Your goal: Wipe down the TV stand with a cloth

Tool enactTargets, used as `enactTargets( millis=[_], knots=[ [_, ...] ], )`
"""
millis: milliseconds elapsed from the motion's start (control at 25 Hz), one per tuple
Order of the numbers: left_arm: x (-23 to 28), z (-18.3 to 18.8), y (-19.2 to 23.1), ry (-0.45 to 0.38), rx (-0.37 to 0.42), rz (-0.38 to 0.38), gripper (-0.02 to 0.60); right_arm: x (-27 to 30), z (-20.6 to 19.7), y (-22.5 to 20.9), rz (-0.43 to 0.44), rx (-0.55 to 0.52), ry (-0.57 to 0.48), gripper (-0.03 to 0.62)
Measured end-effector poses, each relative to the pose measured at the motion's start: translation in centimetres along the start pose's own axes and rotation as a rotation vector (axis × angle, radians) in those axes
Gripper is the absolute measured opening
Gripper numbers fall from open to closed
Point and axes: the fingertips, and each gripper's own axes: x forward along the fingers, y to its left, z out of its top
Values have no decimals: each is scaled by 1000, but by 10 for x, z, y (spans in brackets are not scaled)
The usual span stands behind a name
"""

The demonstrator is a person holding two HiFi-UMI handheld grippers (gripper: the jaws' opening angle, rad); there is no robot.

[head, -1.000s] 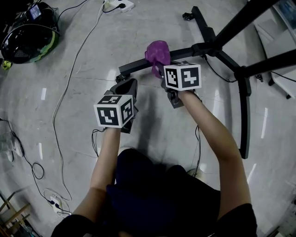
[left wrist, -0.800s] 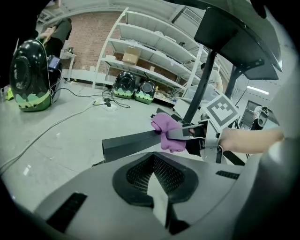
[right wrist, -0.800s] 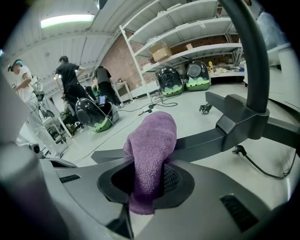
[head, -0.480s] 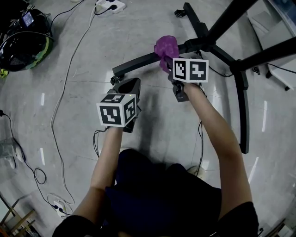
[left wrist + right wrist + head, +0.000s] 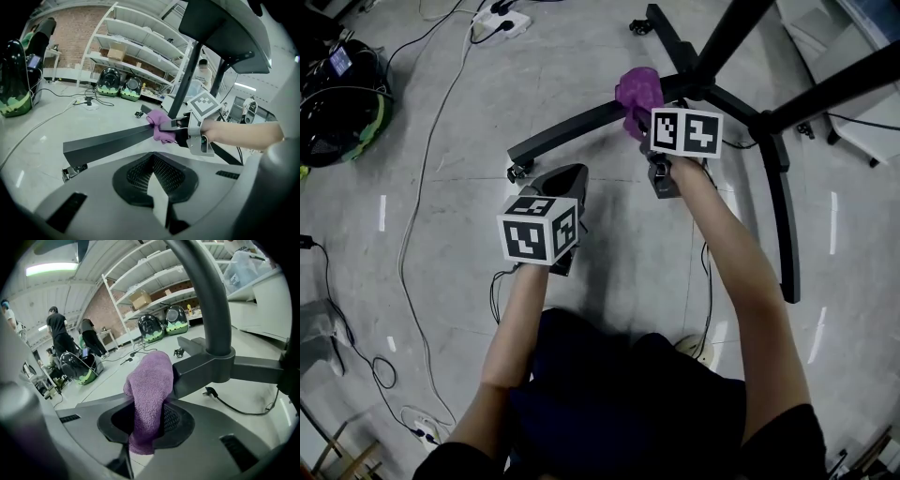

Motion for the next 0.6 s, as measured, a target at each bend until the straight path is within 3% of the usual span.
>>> enactTargets(
  millis=[400,600],
  knots=[
    [13,1,-22,23,56,-43,7,-8,19,-21,-56,-20,-49,89],
    [22,3,-35,34,92,-64,6,-15,29,-33,-61,24,-84,89]
  ],
)
